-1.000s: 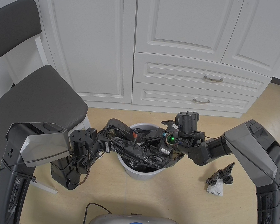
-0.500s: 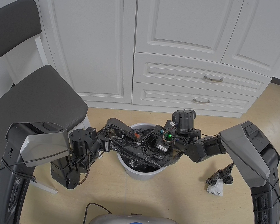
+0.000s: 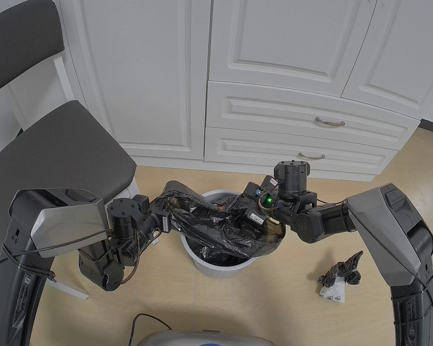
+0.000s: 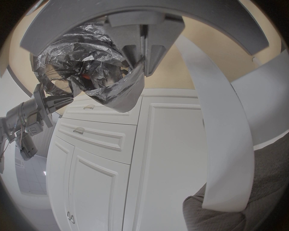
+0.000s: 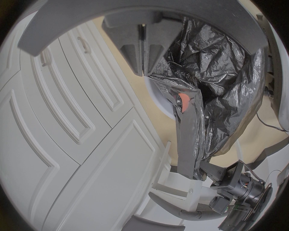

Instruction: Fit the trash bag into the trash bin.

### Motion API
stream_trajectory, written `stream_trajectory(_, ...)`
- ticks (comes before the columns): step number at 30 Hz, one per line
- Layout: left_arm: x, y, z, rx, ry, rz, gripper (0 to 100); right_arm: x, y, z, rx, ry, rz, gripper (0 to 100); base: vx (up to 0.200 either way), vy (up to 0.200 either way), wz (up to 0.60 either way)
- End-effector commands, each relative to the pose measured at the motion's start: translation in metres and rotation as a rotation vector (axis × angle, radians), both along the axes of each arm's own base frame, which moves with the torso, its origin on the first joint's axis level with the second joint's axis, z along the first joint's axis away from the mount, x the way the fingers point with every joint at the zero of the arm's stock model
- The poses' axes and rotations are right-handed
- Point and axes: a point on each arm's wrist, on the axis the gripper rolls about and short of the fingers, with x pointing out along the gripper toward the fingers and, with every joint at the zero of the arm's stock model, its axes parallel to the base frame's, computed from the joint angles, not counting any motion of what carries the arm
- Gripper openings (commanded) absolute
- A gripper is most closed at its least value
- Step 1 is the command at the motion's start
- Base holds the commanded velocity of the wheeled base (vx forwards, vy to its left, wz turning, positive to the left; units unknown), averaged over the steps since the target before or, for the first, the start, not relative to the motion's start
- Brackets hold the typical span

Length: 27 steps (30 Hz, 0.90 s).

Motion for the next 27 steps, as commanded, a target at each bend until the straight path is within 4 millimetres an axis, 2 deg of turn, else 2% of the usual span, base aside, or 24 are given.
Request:
stream_trajectory(1,0.0,0.0,0.0,-0.001,-0.002,0.001,0,-0.001,-0.001,0.001,-0.003,0.0,-0.001,0,0.0,0.0,0.0)
stream_trajectory(4,0.0,-0.001,0.0,-0.001,-0.002,-0.001,0,-0.001,0.0,0.001,-0.009,-0.003,0.002,0,0.0,0.0,0.0)
stream_trajectory(5,0.0,0.0,0.0,-0.001,-0.002,0.001,0,-0.002,0.001,0.001,-0.009,-0.002,0.005,100,0.0,0.0,0.0)
stream_trajectory(19,0.0,-0.001,-0.001,0.0,0.001,-0.001,0,-0.007,0.006,-0.019,-0.033,0.045,0.018,100,0.0,0.0,0.0)
stream_trajectory(27,0.0,-0.001,-0.002,0.0,0.003,-0.002,0,0.001,0.009,-0.029,-0.041,0.037,-0.003,100,0.0,0.0,0.0)
